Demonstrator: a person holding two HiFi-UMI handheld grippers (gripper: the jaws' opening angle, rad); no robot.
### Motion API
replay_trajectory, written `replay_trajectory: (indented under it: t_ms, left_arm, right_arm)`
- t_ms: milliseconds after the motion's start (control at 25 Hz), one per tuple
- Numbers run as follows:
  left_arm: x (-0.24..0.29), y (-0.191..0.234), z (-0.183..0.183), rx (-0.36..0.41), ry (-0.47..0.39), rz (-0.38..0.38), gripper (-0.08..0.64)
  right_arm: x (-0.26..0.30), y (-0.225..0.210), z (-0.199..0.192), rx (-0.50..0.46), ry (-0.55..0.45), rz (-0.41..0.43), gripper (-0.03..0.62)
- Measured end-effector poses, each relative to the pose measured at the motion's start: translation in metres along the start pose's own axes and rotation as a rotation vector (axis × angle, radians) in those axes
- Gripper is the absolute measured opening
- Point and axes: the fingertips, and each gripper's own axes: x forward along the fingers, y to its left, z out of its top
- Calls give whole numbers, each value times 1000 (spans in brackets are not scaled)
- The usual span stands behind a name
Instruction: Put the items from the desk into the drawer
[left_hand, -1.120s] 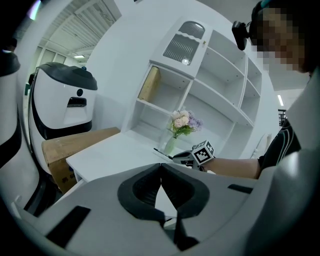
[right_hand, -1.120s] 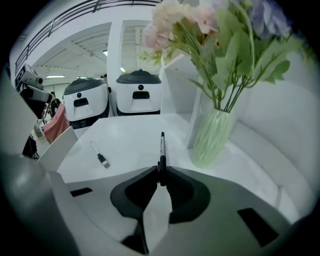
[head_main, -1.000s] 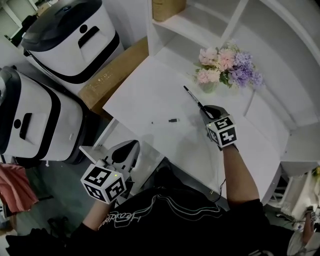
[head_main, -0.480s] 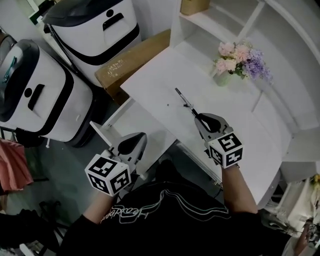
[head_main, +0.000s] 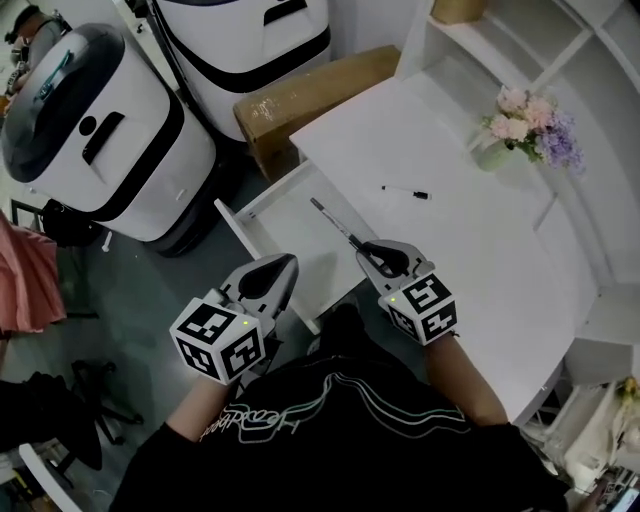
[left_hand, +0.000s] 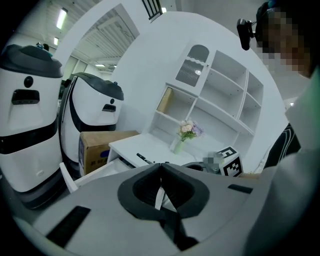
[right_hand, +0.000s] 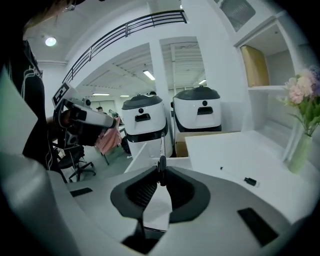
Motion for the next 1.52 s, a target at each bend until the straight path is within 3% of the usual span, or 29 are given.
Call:
replay_trajectory:
  t_ms: [320, 600, 1040, 1160, 1360, 1520]
  left_arm:
    - [-16, 45, -16, -71, 10, 97, 20]
    - [-14, 79, -18, -129, 8, 179, 20]
    - [-9, 125, -27, -205, 17, 281, 20]
    - [-9, 132, -26, -217, 8, 299, 20]
    - [-10, 132, -21, -220, -10, 304, 20]
    - [-9, 123, -14, -202, -27, 284, 20]
  right_arm:
    - [93, 13, -46, -82, 153, 76, 75]
    - [170, -10, -106, -161, 339, 101, 75]
    - [240, -30, -178, -243, 600, 183, 75]
    - [244, -26, -175, -261, 590, 214, 77]
    - [240, -19, -163, -282, 565, 234, 166]
    - [218, -9, -138, -178, 477, 243, 179]
